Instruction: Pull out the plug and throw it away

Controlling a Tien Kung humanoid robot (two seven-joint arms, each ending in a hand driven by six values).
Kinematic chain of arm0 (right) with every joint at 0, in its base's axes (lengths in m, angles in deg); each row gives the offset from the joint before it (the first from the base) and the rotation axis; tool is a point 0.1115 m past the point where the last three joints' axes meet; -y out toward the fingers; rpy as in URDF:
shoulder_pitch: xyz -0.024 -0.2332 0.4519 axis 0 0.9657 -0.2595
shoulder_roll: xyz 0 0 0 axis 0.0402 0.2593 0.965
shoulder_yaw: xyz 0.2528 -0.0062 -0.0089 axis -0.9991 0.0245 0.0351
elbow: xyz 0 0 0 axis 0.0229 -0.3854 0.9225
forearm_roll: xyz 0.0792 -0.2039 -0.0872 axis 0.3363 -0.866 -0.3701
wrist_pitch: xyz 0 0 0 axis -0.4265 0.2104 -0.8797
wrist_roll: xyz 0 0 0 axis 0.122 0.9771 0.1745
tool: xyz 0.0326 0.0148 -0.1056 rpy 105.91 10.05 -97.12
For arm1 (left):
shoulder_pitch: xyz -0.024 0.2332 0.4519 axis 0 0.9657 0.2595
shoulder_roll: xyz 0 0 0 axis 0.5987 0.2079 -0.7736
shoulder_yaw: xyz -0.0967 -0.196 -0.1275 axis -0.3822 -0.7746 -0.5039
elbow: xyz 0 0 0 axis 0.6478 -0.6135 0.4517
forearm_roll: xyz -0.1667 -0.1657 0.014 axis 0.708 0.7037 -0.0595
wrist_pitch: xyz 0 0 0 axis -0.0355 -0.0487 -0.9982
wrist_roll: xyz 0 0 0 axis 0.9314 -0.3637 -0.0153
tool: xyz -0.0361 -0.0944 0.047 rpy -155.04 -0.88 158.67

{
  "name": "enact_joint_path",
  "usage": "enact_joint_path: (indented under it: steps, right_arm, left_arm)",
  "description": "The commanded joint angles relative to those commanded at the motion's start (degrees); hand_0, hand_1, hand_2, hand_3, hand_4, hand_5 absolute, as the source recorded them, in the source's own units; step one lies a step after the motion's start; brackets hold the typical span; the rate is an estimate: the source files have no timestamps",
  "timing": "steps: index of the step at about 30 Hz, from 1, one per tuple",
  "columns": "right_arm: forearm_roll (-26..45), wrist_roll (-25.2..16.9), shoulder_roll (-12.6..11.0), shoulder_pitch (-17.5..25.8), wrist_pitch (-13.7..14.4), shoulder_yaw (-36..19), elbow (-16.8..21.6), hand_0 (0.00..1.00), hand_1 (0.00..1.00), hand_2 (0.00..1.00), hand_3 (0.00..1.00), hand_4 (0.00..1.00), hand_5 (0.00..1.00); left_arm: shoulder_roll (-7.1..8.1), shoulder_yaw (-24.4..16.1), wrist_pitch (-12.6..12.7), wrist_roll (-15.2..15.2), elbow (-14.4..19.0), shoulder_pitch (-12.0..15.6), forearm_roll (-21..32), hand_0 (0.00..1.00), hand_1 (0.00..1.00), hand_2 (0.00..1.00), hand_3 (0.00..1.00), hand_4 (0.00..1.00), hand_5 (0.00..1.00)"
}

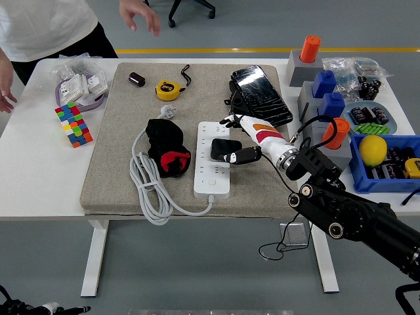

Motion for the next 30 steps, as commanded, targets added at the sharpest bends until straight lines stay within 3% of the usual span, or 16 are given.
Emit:
enact_joint_path:
  steps: [20,21,26,27,30]
  right_arm:
    - [3.8,-1.7,1.3,-1.4,2.3,5.0,-5.6,0.604,0.654,0.6,0.576,0.998,0.205]
    - [3.9,-1.8,1.3,-1.4,2.5,5.1,-5.6,0.593,0.568,0.553,0.541,0.953,0.162]
    - [4.1,-1.3,1.3,-1.3,2.4,5.3,-5.2,0.593,0.568,0.553,0.541,0.953,0.162]
    - [4.2,-1.1,1.3,-1.3,2.2,5.4,-5.2,0.522,0.519,0.527,0.535,0.889,0.109]
    - [4.2,-1.0,1.3,-1.4,1.9,5.6,-5.1,0.522,0.519,0.527,0.535,0.889,0.109]
  left_arm:
    - [0.02,-0.2,-0.1,-0.2,0.1,-0.1,-0.5,0.531,0.666,0.694,0.666,0.838,0.684]
    - [0.02,-0.2,-0.1,-0.3,0.1,-0.1,-0.6,0.53,0.666,0.694,0.666,0.837,0.684]
    - [-0.02,-0.2,-0.1,-0.3,0.1,-0.1,-0.6,0.53,0.666,0.694,0.666,0.837,0.684]
    - [-0.03,-0.3,-0.1,-0.3,0.1,-0.1,-0.7,0.531,0.666,0.694,0.666,0.836,0.682]
    - [-0.04,-0.3,-0.2,-0.3,0.1,-0.2,-0.8,0.531,0.666,0.694,0.666,0.836,0.682]
